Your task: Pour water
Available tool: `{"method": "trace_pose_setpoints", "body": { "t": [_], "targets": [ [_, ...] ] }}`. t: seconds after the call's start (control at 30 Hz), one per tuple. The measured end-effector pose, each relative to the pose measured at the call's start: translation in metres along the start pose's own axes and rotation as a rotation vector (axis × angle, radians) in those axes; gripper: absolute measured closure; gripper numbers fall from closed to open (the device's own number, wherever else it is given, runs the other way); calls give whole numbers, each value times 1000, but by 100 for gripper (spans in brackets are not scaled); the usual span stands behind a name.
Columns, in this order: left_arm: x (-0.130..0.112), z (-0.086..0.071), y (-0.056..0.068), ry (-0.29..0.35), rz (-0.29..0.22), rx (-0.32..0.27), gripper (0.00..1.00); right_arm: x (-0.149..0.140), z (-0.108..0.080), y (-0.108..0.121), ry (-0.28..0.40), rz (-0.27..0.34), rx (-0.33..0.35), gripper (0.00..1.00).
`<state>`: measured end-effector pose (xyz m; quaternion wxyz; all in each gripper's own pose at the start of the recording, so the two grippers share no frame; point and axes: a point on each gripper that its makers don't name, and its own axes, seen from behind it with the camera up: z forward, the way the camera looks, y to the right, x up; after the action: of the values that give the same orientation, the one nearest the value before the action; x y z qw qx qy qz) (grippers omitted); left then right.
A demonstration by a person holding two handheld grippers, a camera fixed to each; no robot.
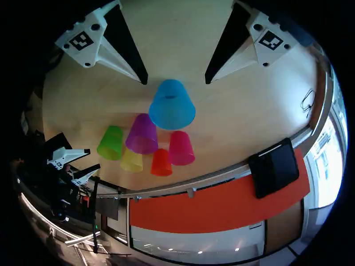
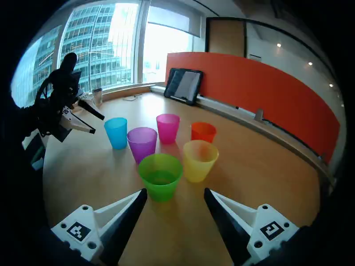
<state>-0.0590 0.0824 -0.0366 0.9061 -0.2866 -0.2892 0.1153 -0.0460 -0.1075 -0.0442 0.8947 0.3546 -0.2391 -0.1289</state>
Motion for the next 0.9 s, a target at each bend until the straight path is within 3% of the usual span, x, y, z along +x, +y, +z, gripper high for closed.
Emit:
{"method": "trace_pose_setpoints", "body": {
  "t": [0.43, 0.9],
  "targets": [
    [21, -24, -16, 121, -13, 117, 4, 22, -25, 16, 107, 76, -108, 1],
    [60, -56, -57, 306, -26, 308, 4, 58, -46, 61, 266, 113, -340, 1]
  ]
}}
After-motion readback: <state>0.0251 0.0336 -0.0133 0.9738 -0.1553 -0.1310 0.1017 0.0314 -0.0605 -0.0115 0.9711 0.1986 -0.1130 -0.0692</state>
